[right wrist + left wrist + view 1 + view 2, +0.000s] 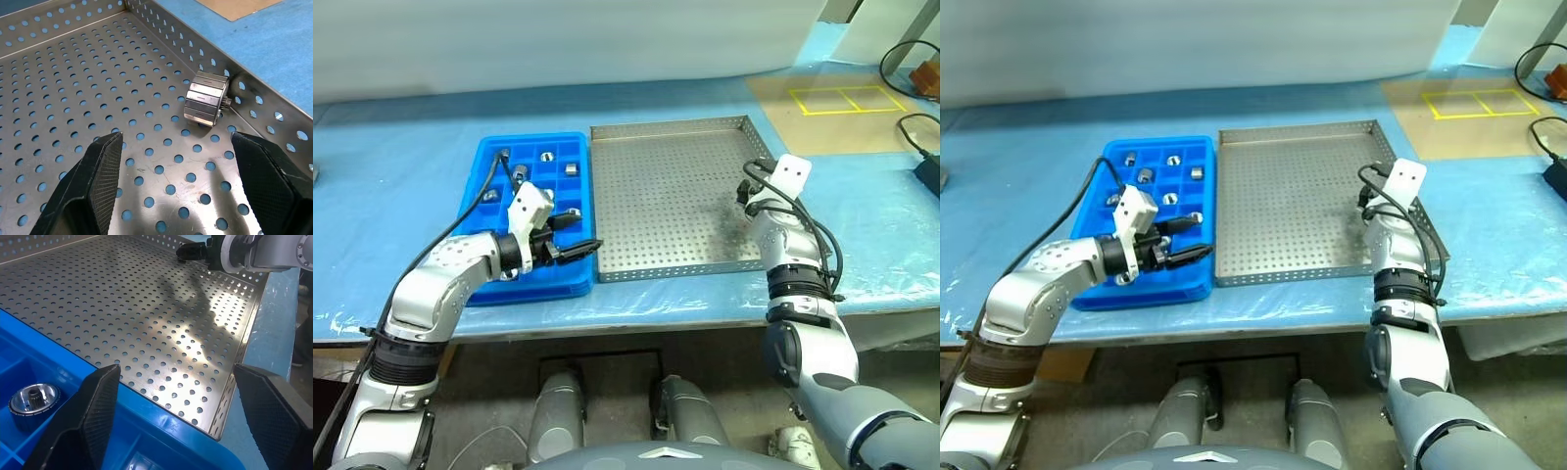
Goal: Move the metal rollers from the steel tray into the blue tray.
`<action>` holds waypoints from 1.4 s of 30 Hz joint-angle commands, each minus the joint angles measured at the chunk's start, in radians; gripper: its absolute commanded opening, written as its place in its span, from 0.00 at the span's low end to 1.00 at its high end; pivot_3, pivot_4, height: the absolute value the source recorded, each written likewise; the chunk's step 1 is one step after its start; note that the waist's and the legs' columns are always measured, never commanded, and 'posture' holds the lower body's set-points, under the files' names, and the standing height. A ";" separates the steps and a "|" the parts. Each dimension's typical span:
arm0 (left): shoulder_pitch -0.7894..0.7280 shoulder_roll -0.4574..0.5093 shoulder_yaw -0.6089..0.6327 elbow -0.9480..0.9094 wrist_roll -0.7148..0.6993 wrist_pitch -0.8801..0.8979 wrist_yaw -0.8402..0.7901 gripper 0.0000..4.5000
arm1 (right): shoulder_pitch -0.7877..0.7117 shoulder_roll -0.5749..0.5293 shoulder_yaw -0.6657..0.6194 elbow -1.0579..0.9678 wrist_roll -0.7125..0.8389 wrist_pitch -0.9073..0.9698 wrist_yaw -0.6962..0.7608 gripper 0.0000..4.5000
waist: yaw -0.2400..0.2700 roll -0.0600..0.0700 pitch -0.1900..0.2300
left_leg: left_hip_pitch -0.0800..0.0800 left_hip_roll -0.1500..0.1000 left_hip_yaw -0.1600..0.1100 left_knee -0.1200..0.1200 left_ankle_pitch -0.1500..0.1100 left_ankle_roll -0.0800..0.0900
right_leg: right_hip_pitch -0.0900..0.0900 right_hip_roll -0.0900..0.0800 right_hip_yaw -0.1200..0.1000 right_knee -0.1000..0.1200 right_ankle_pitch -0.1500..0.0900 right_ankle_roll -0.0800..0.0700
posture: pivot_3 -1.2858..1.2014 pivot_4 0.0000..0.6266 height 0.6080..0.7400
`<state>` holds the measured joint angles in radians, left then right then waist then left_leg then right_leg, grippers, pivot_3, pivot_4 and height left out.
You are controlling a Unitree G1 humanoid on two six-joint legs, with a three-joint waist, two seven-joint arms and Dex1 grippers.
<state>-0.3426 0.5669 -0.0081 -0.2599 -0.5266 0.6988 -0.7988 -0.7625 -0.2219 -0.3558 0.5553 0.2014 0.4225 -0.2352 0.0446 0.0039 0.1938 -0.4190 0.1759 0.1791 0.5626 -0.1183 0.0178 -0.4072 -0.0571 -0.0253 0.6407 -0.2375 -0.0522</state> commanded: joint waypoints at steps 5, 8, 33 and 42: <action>0.007 0.008 0.001 -0.062 -0.024 0.041 0.002 0.86 | 0.071 0.035 -0.009 -0.209 0.005 0.025 -0.061 0.61 | 0.000 0.000 0.000 | 0.000 0.000 0.000 0.000 0.000 0.000 | 0.000 0.000 0.000 0.000 0.000 0.000 | 0.48 0.24 1.00; 0.003 0.007 -0.005 -0.063 -0.024 0.048 -0.003 0.86 | 0.079 0.031 0.005 -0.237 -0.008 0.048 -0.065 0.37 | -0.001 0.000 0.000 | 0.000 0.000 0.000 0.000 0.000 -0.001 | 0.000 0.000 0.001 0.000 0.000 0.001 | 0.48 0.24 1.00; -0.007 -0.032 0.015 -0.021 0.011 -0.030 0.054 0.86 | 0.029 0.045 0.200 -0.160 -0.194 0.199 -0.116 0.13 | 0.005 0.000 0.000 | 0.001 -0.001 0.000 -0.002 0.002 -0.003 | -0.001 0.000 0.001 0.000 -0.001 0.002 | 0.51 0.24 1.00; -0.036 -0.034 0.006 0.014 0.021 -0.052 0.056 0.86 | 0.020 0.052 0.145 -0.107 -0.168 0.198 -0.106 0.13 | 0.005 0.000 0.000 | 0.001 -0.001 0.000 -0.003 0.002 -0.003 | -0.001 0.000 0.001 0.000 -0.002 0.005 | 0.50 0.24 1.00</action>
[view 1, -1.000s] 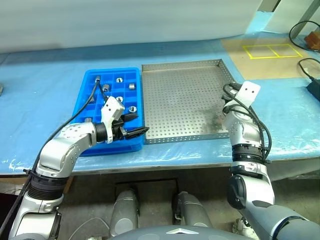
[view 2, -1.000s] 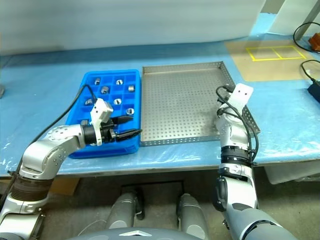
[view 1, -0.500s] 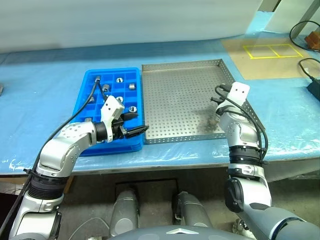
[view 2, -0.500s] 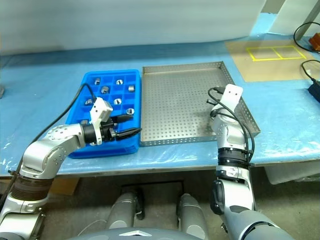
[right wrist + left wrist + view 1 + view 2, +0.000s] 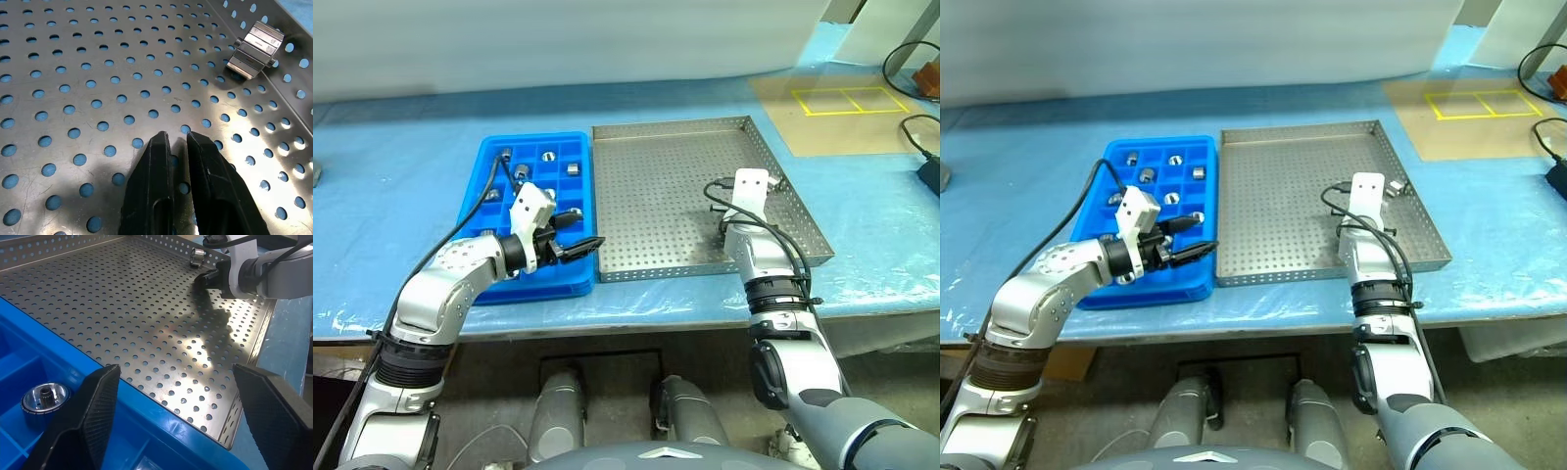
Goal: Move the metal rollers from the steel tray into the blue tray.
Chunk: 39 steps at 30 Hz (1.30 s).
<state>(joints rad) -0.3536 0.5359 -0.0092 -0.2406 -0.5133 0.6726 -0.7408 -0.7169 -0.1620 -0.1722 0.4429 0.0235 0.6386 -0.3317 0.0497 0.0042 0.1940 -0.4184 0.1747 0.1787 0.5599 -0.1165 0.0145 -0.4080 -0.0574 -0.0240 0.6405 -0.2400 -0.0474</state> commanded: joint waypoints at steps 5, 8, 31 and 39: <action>-0.037 -0.016 0.000 0.006 0.013 -0.034 -0.005 0.86 | -0.035 -0.018 -0.052 0.019 0.008 -0.001 0.007 0.01 | -0.001 0.000 0.000 | 0.000 0.000 0.000 0.000 0.000 0.000 | 0.000 0.000 0.000 0.000 0.000 0.000 | 0.49 0.24 1.00; -0.039 -0.013 -0.016 0.014 0.016 -0.029 -0.021 0.86 | -0.029 -0.027 -0.031 0.011 -0.005 -0.011 0.035 0.01 | -0.002 0.000 0.000 | 0.000 0.000 0.000 0.000 0.000 0.000 | 0.000 0.000 0.000 0.000 0.002 -0.003 | 0.49 0.24 1.00; -0.054 -0.058 -0.040 0.026 0.028 -0.038 -0.024 0.86 | -0.021 -0.082 -0.095 -0.011 0.057 -0.179 0.153 0.90 | -0.006 0.000 0.000 | 0.000 0.000 0.000 0.000 0.000 0.000 | 0.000 0.000 0.000 0.000 0.002 -0.003 | 0.48 0.24 1.00; -0.035 -0.069 -0.034 0.009 0.025 -0.036 -0.007 0.86 | -0.032 -0.109 -0.114 0.042 0.069 -0.208 0.160 0.90 | -0.005 0.000 0.000 | 0.000 0.000 0.000 0.000 0.000 0.001 | 0.000 0.000 0.000 -0.001 0.002 -0.004 | 0.49 0.24 1.00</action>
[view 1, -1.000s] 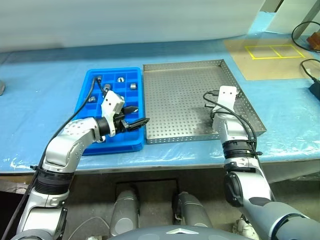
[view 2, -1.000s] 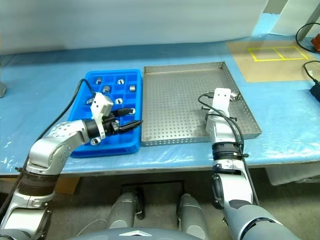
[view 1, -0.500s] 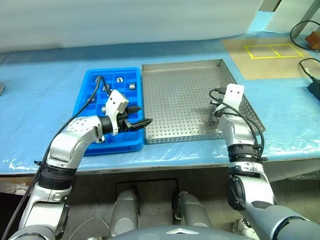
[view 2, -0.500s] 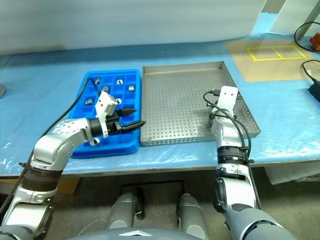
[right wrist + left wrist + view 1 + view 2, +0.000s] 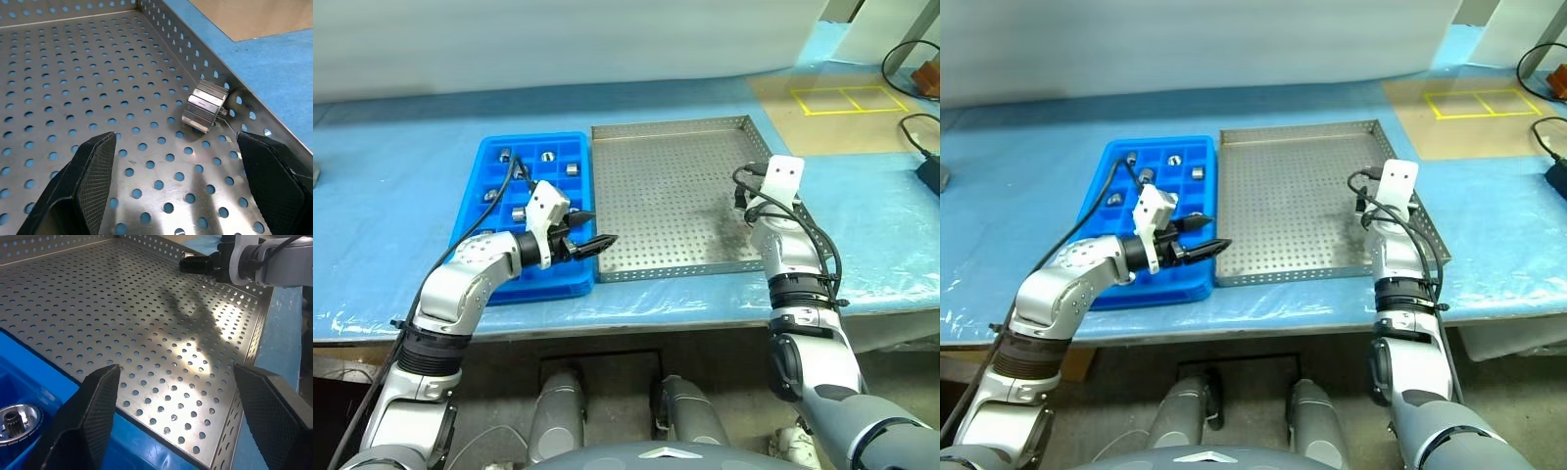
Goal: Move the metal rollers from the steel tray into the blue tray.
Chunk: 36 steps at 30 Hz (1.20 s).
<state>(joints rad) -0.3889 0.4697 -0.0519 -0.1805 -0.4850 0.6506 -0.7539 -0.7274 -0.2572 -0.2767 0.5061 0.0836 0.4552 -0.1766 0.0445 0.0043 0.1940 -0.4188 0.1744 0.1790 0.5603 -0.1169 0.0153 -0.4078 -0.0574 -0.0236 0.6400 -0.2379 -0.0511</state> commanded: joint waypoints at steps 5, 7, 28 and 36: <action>0.003 -0.001 0.018 -0.058 -0.008 -0.015 0.009 0.86 | 0.000 0.009 0.048 -0.123 0.018 -0.019 0.094 0.90 | -0.001 0.000 0.000 | 0.000 0.000 0.000 0.000 0.000 0.000 | 0.000 0.000 0.000 0.000 0.000 0.000 | 0.49 0.24 1.00; -0.005 0.002 0.024 -0.054 -0.009 -0.021 0.004 0.86 | 0.013 0.014 0.078 -0.208 0.050 -0.014 0.185 0.90 | -0.001 0.000 0.000 | 0.000 0.000 0.000 0.000 0.000 0.000 | 0.000 0.000 0.000 0.000 0.000 0.000 | 0.49 0.24 1.00; -0.048 0.018 0.020 0.007 0.000 -0.076 -0.056 0.86 | 0.297 -0.322 0.087 -0.673 0.434 0.323 0.870 0.90 | 0.012 0.001 0.000 | 0.001 0.001 0.000 0.000 -0.005 0.009 | 0.003 0.000 0.000 -0.004 0.000 0.000 | 0.47 0.24 1.00; -0.085 0.007 0.004 0.054 0.010 -0.086 -0.071 0.86 | 0.374 -0.332 0.079 -0.729 0.461 0.317 0.871 0.90 | 0.009 0.001 0.000 | 0.002 0.001 0.000 0.001 -0.005 0.009 | 0.004 0.000 0.000 -0.005 0.000 0.000 | 0.45 0.24 1.00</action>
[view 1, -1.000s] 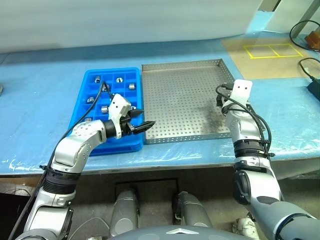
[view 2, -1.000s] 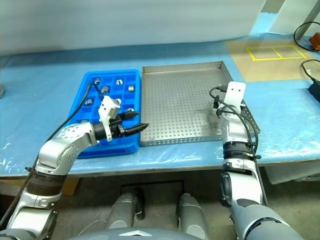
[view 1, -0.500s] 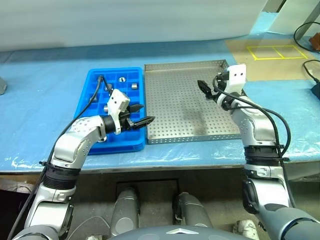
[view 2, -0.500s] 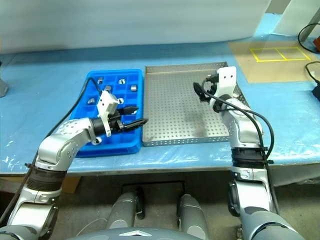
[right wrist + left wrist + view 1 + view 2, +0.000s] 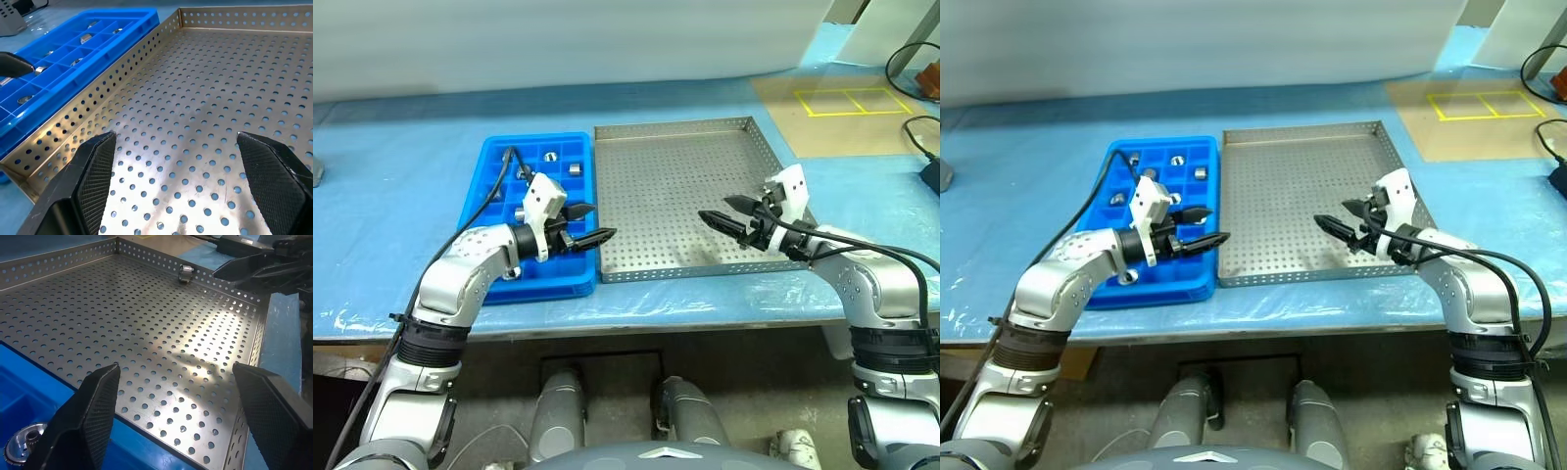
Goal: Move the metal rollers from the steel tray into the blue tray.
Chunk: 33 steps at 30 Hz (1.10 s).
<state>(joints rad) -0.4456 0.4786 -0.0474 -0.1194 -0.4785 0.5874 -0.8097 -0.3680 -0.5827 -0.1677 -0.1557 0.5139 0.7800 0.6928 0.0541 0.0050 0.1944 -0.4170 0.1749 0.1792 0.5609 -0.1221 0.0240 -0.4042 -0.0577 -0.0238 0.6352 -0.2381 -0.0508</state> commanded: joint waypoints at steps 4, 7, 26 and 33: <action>-0.053 -0.008 -0.009 0.015 0.012 -0.029 -0.032 0.86 | 0.046 -0.011 -0.051 -0.109 0.060 0.008 -0.002 0.90 | -0.004 0.000 0.000 | 0.000 0.000 0.000 0.000 -0.001 0.001 | 0.000 0.000 0.000 -0.001 0.000 0.000 | 0.44 0.24 1.00; -0.072 -0.010 -0.014 0.042 0.022 -0.040 -0.047 0.86 | 0.060 -0.017 -0.063 -0.124 0.081 0.010 0.005 0.90 | -0.007 0.000 0.000 | 0.000 0.000 0.000 0.000 -0.001 0.001 | 0.001 0.000 0.000 -0.003 0.000 0.000 | 0.44 0.24 1.00; -0.111 -0.035 -0.029 0.094 0.084 -0.068 -0.040 0.86 | -0.077 0.103 0.002 0.092 -0.144 -0.178 -0.256 0.90 | -0.016 0.000 0.000 | -0.001 0.000 0.001 -0.003 -0.002 0.002 | 0.003 0.000 -0.001 -0.009 0.001 0.000 | 0.44 0.24 1.00; -0.162 -0.080 -0.055 0.140 0.098 -0.087 -0.057 0.86 | -0.072 0.126 -0.026 0.082 -0.154 -0.186 -0.289 0.90 | -0.011 0.001 0.000 | -0.003 -0.001 0.001 -0.004 -0.001 0.002 | 0.002 0.000 -0.001 -0.012 0.001 0.000 | 0.42 0.24 1.00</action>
<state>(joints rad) -0.5746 0.4094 -0.0891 0.0307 -0.3769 0.5232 -0.8518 -0.4484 -0.4473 -0.1583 -0.0338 0.3561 0.6109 0.4098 0.0429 0.0055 0.1942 -0.4202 0.1737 0.1801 0.5566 -0.1238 0.0269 -0.4018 -0.0581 -0.0248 0.6230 -0.2370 -0.0505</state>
